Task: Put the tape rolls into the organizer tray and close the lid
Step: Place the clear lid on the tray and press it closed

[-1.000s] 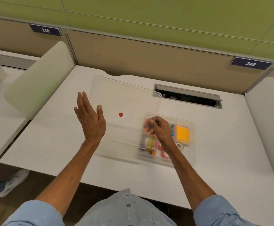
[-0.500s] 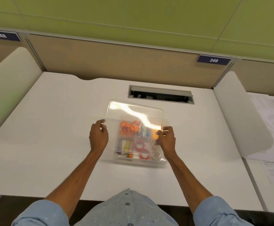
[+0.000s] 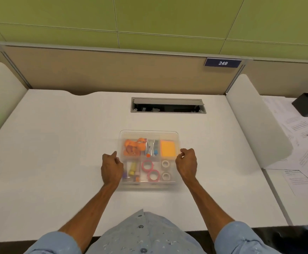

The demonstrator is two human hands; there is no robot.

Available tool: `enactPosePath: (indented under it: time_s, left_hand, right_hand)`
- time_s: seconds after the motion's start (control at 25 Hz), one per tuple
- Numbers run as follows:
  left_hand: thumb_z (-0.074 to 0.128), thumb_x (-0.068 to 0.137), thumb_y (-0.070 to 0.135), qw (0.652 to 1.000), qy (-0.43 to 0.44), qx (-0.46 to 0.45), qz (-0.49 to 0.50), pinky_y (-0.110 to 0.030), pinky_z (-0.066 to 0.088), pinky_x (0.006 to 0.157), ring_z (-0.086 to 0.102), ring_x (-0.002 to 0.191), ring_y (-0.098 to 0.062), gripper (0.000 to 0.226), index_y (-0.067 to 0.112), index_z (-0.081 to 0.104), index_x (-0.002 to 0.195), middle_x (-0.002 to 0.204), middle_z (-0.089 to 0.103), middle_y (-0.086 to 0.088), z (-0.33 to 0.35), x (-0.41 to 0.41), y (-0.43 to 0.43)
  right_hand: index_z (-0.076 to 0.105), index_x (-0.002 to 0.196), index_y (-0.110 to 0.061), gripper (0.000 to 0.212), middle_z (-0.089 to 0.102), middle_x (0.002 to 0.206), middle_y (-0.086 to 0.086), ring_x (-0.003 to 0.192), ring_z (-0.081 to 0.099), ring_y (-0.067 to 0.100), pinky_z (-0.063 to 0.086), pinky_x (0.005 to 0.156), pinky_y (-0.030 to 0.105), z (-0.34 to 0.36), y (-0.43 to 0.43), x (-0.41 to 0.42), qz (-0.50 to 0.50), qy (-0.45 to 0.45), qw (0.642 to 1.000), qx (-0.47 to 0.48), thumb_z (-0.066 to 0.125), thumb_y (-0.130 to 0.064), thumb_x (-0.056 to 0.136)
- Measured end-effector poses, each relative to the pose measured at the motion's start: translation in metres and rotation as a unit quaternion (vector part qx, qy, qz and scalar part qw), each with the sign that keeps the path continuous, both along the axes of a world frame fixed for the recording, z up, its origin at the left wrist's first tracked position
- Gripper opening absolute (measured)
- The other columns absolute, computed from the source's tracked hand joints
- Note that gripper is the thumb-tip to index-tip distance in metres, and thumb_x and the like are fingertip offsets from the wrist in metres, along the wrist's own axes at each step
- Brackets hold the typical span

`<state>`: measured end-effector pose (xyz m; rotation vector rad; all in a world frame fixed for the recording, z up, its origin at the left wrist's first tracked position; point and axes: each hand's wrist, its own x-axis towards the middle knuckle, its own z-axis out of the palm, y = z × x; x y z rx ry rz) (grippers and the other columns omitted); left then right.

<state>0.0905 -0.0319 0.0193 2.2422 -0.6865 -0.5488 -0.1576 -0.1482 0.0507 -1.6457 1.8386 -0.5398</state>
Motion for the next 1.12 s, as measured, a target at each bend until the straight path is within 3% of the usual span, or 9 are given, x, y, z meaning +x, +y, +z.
enactPosePath:
  time_s: [0.44, 0.88, 1.0, 1.12]
  left_hand:
    - [0.053, 0.108, 0.007, 1.0, -0.007, -0.003, -0.028, -0.052, 0.054, 0.104, 0.067, 0.118, -0.045, 0.038, 0.003, 0.06, 0.145, 0.133, 0.061, -0.022, -0.006, -0.01, 0.004]
    - [0.044, 0.112, 0.013, 0.998, -0.01, 0.019, -0.057, -0.055, 0.053, 0.103, 0.064, 0.122, -0.045, 0.041, 0.003, 0.051, 0.151, 0.136, 0.061, -0.024, -0.01, -0.008, 0.004]
    - [0.049, 0.11, 0.015, 0.988, -0.095, 0.033, -0.117, -0.058, 0.047, 0.114, 0.048, 0.144, -0.043, 0.053, 0.003, 0.037, 0.16, 0.157, 0.048, -0.024, -0.012, -0.018, 0.014]
    - [0.04, 0.112, 0.027, 0.95, -0.212, 0.068, -0.219, -0.059, 0.026, 0.132, 0.025, 0.163, -0.037, 0.059, 0.009, 0.025, 0.166, 0.174, 0.026, -0.019, -0.016, -0.022, 0.022]
  right_hand:
    - [0.06, 0.149, -0.007, 0.041, 0.061, 0.142, 0.016, 0.134, 0.062, 0.035, 0.049, 0.114, 0.042, -0.013, 0.003, -0.009, -0.01, -0.009, 1.0, 0.021, 0.047, -0.008, 0.11]
    - [0.052, 0.155, -0.008, 0.044, 0.058, 0.142, 0.017, 0.135, 0.061, 0.036, 0.05, 0.112, 0.044, -0.015, 0.003, -0.007, 0.021, 0.012, 0.999, 0.031, 0.043, -0.011, 0.113]
    - [0.039, 0.162, -0.011, 0.051, 0.05, 0.154, 0.013, 0.142, 0.053, 0.032, 0.049, 0.112, 0.047, -0.013, 0.015, -0.007, 0.057, 0.1, 0.993, -0.008, 0.045, -0.02, 0.113]
    - [0.031, 0.167, -0.014, 0.057, 0.038, 0.169, 0.009, 0.156, 0.04, 0.027, 0.036, 0.128, 0.047, -0.021, 0.039, -0.008, 0.145, 0.16, 0.972, -0.092, 0.044, -0.027, 0.113]
